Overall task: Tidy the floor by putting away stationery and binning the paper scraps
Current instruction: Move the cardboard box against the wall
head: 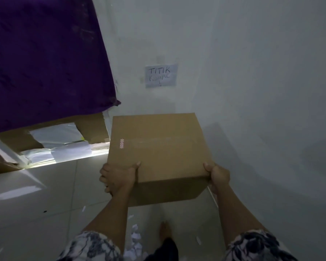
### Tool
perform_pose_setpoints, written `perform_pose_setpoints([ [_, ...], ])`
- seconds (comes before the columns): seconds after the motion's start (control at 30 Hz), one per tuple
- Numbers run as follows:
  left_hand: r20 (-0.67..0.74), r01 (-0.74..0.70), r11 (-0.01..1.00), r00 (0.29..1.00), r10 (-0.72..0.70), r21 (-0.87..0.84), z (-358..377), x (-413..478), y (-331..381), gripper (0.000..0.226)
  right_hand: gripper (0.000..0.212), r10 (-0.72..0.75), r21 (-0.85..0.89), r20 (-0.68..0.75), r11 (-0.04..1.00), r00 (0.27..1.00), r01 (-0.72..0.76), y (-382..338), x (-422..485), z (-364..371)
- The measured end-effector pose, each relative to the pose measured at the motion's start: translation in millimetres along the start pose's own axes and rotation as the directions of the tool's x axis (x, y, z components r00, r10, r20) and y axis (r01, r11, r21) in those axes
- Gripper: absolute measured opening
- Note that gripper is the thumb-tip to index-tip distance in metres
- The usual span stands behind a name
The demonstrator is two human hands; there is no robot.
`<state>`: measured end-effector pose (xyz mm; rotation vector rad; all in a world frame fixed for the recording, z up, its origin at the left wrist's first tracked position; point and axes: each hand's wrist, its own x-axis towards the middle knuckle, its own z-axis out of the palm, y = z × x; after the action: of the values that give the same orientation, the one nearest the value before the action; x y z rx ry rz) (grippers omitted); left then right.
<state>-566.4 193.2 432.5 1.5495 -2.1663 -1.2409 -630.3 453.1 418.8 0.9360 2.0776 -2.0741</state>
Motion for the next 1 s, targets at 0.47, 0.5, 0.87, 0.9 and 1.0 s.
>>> perform_pose_setpoints([
  [0.47,-0.033,0.040,0.999,0.999,-0.040,-0.003,265.7,161.1,44.5,0.105,0.035,0.039,0.016,0.025,0.999,0.999,-0.039,28.8,293.3,117.4],
  [0.5,-0.035,0.043,0.999,0.998,-0.042,0.003,286.0,171.4,35.5,0.105,0.031,0.044,0.011,0.027,0.999,0.999,-0.044,46.2,314.5,124.3],
  [0.87,-0.085,-0.078,0.997,0.993,0.078,0.011,497.6,241.8,-66.6,0.107,0.037,-0.079,-0.094,-0.121,0.993,0.990,0.068,199.8,490.2,170.6],
  [0.9,-0.108,-0.100,0.995,0.989,0.103,0.030,505.9,247.2,-62.1,0.106,0.038,-0.114,-0.069,-0.120,0.992,0.986,0.107,202.6,498.1,176.7],
  [1.0,-0.150,-0.079,0.995,0.985,0.087,0.059,516.5,259.1,-45.6,0.105,0.044,-0.165,-0.040,-0.169,0.986,0.972,0.161,200.5,515.1,193.1],
])
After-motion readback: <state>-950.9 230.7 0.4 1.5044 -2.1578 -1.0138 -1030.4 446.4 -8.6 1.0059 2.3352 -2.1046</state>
